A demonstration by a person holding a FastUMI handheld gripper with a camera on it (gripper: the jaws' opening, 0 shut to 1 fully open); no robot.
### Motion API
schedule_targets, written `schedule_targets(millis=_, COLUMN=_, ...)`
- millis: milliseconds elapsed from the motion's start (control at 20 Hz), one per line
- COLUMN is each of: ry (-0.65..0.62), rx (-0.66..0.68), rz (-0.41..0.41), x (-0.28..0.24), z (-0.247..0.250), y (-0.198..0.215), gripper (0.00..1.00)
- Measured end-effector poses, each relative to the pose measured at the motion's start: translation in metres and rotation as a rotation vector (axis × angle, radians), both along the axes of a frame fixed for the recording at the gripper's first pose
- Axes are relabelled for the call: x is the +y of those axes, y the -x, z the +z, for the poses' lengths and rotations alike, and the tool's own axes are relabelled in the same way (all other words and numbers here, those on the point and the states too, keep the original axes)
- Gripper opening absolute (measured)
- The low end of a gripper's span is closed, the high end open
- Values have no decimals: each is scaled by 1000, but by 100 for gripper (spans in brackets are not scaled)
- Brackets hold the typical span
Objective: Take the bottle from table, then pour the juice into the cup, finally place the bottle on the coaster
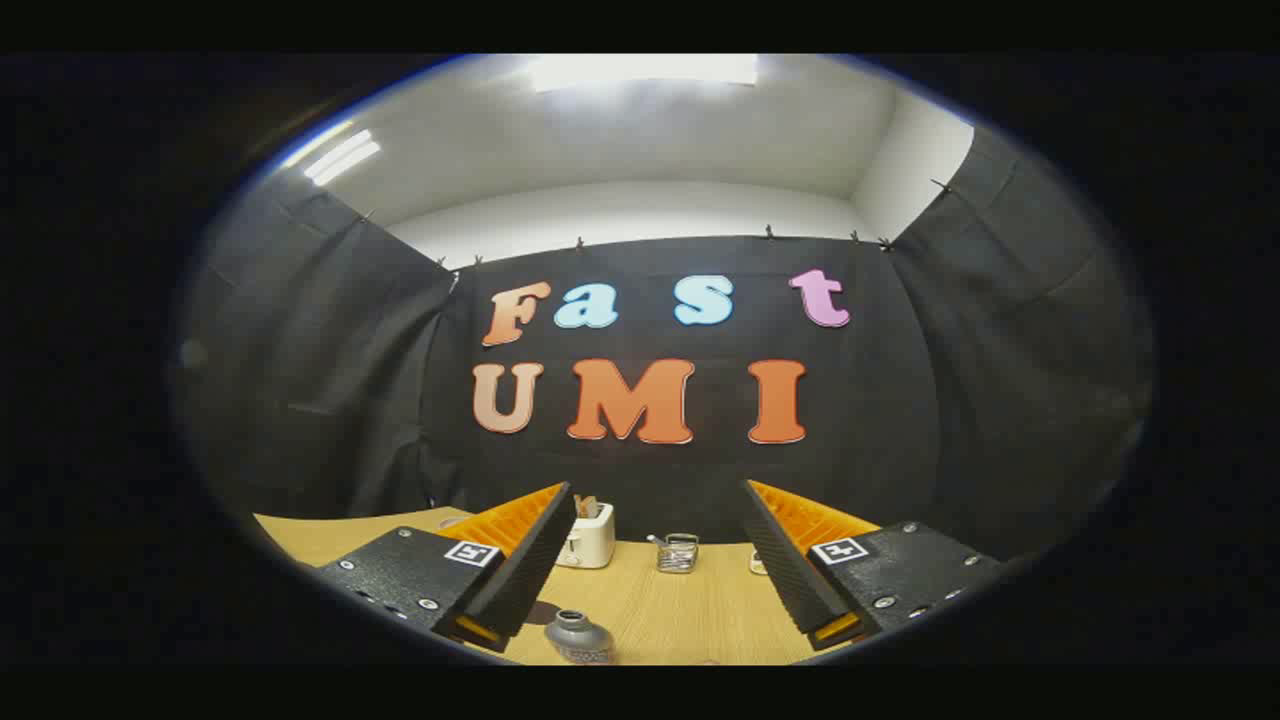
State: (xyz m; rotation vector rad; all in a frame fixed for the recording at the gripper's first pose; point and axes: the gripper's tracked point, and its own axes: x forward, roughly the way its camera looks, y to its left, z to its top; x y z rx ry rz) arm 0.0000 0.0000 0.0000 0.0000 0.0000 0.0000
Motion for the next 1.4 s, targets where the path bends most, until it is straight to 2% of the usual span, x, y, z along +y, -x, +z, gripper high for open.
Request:
schedule_targets(millis=200, ry=66, rx=0, rz=-24, x=-4, z=3, y=8, gripper=97)
schedule_targets(millis=450, ry=33, rx=-47, rz=4, x=9, z=18, y=20, gripper=97)
schedule_targets(millis=900, ry=27, rx=-18, rz=49, x=28, z=14, y=23, gripper=97)
schedule_targets(millis=1400, ry=-2, rx=67, rz=70, x=39, z=-30, y=19, gripper=97)
